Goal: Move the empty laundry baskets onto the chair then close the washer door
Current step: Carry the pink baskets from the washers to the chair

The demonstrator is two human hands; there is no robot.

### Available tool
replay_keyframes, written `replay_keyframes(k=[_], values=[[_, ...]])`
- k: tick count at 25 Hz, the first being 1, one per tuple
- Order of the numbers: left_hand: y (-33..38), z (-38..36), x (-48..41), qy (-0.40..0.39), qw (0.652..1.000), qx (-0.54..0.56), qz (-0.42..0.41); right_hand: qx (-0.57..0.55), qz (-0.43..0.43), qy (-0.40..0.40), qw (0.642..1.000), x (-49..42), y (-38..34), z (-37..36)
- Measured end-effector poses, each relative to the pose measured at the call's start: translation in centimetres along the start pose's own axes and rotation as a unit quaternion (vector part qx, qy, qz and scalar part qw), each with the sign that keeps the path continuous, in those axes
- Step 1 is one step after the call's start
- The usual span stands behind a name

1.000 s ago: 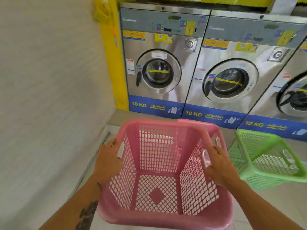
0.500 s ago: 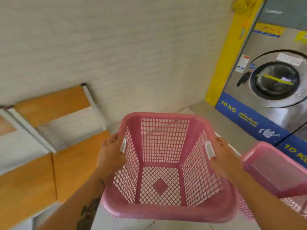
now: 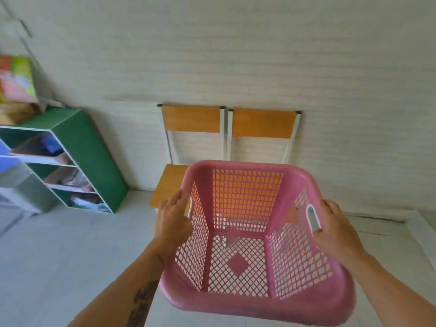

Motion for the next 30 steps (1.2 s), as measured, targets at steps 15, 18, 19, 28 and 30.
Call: replay_keyframes(k=[15,18,19,28,30], values=[[-37.7,21.4,10.0,0.110,0.955,-0.095,0.260,-0.055,0.227,-0.142,0.962,-3.1,-44.5,-19.5],[-42.8,20.8,6.6,0.097,0.948,-0.111,0.281,-0.067,0.236,-0.157,0.957,-7.2,-48.9,-24.4],[-44.6,20.3,5.3,0.094,0.946,-0.109,0.291,-0.072,0.235,-0.165,0.955,-8.9,-50.1,-26.2],[-57.7,13.6,-9.4,0.028,0.949,-0.069,0.307,-0.010,0.162,-0.216,0.963,-21.5,-57.0,-38.8],[-60.9,10.6,-13.0,0.006,0.953,-0.057,0.298,0.005,0.135,-0.225,0.965,-24.0,-57.6,-42.2]])
Point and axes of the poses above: each hand's wrist, its own x-axis away from the middle knuckle, its own z-axis out of the back of the hand, y = z × x, the point moved 9 cm from there along -x, towards the middle knuckle, and after that the axes turned 1 degree about y, right-handed, at the moved point
